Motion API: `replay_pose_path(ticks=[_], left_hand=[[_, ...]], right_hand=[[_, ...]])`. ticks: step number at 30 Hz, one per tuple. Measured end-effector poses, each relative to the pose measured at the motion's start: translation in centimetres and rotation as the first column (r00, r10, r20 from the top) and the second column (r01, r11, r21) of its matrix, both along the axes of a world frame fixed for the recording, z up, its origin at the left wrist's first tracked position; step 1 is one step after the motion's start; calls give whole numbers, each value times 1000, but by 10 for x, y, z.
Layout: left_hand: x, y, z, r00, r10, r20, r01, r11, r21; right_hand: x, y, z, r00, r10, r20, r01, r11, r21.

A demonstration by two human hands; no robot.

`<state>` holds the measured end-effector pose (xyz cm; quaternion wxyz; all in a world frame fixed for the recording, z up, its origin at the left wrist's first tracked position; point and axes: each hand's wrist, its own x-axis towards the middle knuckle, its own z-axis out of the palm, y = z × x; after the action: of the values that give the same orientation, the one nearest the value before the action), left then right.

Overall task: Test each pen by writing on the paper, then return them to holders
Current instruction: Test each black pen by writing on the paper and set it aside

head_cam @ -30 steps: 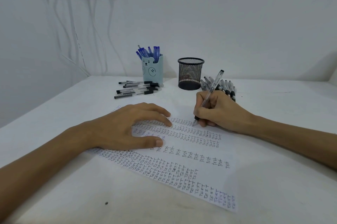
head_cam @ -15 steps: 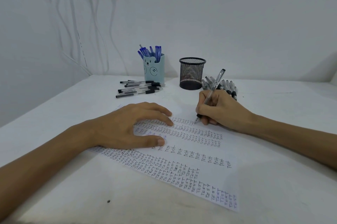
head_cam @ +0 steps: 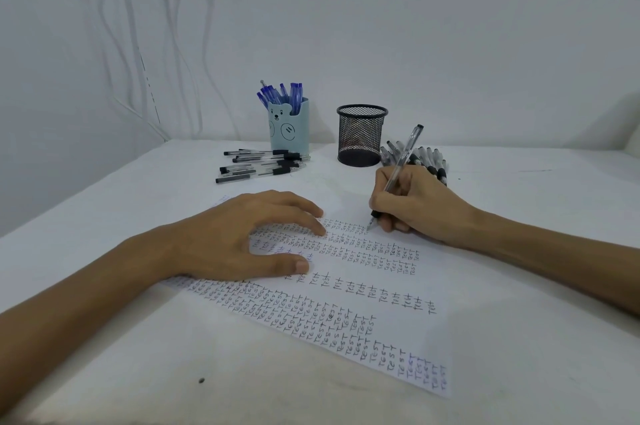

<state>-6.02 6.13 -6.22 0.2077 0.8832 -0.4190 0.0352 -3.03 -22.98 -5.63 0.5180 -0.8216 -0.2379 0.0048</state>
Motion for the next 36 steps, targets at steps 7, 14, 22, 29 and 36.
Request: replay_pose_path(ticks=[7,14,22,29,36], left_hand=[[-1,0,1,1000,7,-1,-7,1000,5],[0,0,0,1000,5,-2,-5,1000,12],[1,1,0,1000,5,2,-5,1000,10],[5,3,-4,997,78,13,-78,997,-8],[28,33,-9,906,403,129,-397,915,-66]], right_hand=[[1,0,0,1000,-30,-7,30,1000,5],[2,1,-1,999,-52,-11,52,999,8],[2,4,2,987,-131,-90,137,988,70],[8,3,3,966,-52,-254,132,942,308],[7,0,1,983,4,-186,56,947,316]])
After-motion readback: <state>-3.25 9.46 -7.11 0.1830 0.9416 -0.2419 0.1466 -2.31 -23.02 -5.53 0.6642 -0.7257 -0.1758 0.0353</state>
